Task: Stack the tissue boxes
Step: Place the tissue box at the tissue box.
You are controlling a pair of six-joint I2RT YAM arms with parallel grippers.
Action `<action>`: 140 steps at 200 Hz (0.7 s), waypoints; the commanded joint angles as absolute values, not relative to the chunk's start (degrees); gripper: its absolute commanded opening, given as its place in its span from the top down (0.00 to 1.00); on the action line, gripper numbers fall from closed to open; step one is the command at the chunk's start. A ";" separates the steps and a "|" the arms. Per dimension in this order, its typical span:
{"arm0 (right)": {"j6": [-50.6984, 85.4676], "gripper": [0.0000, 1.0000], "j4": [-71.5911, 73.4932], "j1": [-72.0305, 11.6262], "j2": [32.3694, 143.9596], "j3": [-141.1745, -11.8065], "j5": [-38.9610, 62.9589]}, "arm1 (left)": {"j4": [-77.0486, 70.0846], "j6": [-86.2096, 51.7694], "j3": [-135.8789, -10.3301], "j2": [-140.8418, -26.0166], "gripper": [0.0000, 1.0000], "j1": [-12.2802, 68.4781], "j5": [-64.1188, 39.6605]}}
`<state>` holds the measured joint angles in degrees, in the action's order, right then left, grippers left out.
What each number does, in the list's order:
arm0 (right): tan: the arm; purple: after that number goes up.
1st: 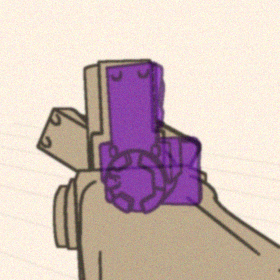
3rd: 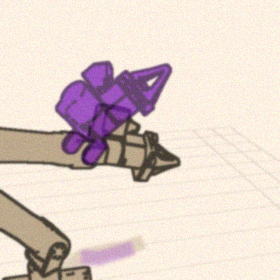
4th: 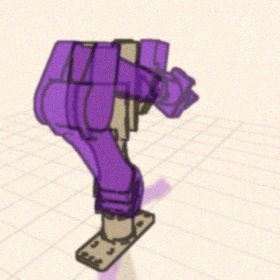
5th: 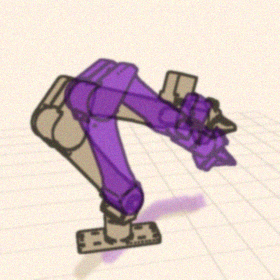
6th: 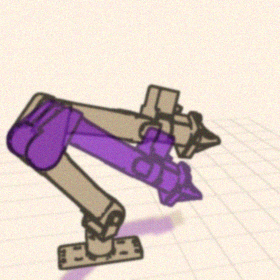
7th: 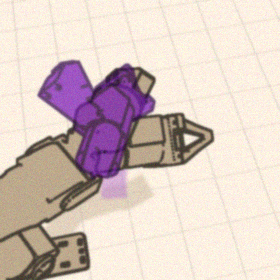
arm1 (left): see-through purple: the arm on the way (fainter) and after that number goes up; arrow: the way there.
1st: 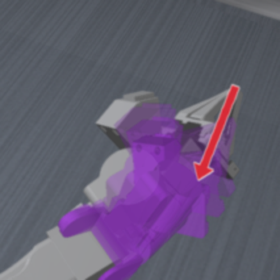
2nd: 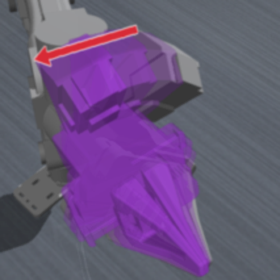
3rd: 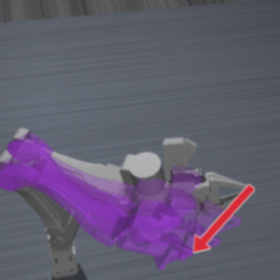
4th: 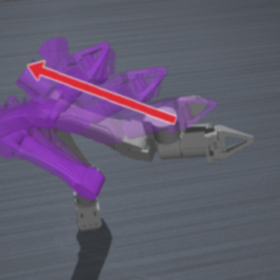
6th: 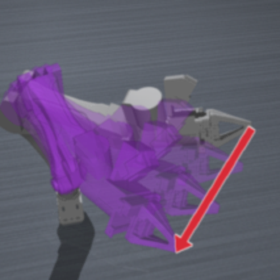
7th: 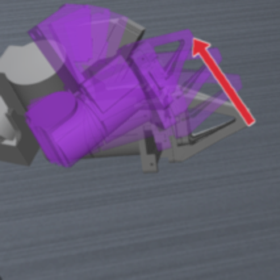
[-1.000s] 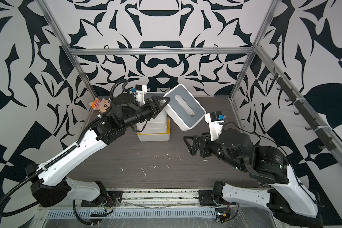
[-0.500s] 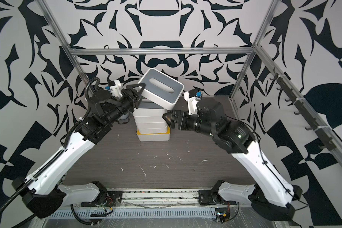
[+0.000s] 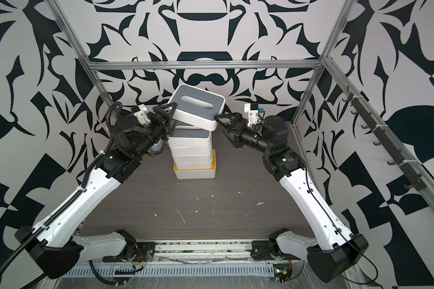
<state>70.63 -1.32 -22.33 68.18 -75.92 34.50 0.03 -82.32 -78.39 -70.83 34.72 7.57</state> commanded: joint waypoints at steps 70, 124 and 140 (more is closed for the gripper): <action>86.18 0.14 23.44 -21.45 75.24 -74.87 35.06 | -7.56 -87.38 -78.05 -70.58 0.76 34.63 7.78; 87.43 0.27 26.89 -21.43 74.96 -73.55 32.88 | -7.08 -87.39 -77.61 -70.66 0.75 34.63 8.44; 87.44 0.31 26.81 -21.45 74.86 -73.62 32.96 | -6.89 -87.28 -77.60 -70.75 0.75 34.63 8.57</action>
